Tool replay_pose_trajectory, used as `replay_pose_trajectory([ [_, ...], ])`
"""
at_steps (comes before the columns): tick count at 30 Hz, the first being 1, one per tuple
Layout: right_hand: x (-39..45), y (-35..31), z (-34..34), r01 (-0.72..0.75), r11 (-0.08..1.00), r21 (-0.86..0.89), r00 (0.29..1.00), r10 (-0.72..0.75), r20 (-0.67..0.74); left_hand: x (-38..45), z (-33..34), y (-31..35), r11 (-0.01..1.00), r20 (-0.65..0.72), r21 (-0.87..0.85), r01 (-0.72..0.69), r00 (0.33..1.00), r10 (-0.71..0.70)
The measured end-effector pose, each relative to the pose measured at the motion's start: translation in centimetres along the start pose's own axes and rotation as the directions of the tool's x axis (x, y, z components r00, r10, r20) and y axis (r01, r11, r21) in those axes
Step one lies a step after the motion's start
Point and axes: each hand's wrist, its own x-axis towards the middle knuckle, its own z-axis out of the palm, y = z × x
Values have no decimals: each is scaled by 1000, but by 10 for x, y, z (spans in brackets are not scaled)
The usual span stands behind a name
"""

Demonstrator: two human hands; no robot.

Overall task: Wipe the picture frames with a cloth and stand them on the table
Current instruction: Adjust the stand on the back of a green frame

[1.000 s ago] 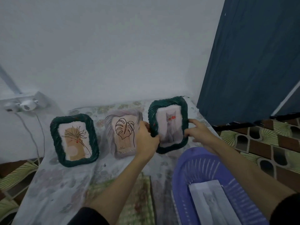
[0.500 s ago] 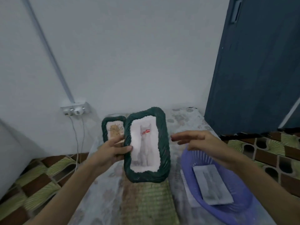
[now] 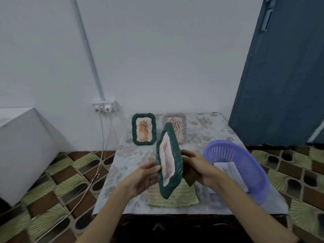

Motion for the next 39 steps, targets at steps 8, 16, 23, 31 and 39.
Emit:
replay_pose_trajectory([
  [8, 13, 34, -17, -118, 976, -185, 951, 58, -305, -12, 40, 15, 653, -49, 703, -281, 897, 440],
  [16, 48, 58, -34, -176, 747, -641, 893, -153, -424, 39, 1, -46, -157, -16, 983, 93, 899, 439],
  [23, 93, 91, -34, -257, 676, -691, 895, -102, -433, 73, -44, -88, -320, -28, 921, 220, 860, 510],
  [31, 134, 124, -24, -385, 455, -803, 900, -8, -436, 95, -71, -105, -271, -130, 929, 253, 907, 402],
  [39, 126, 157, -5, -386, -28, -922, 902, -222, -371, 102, -88, -124, -262, -190, 924, 280, 927, 322],
])
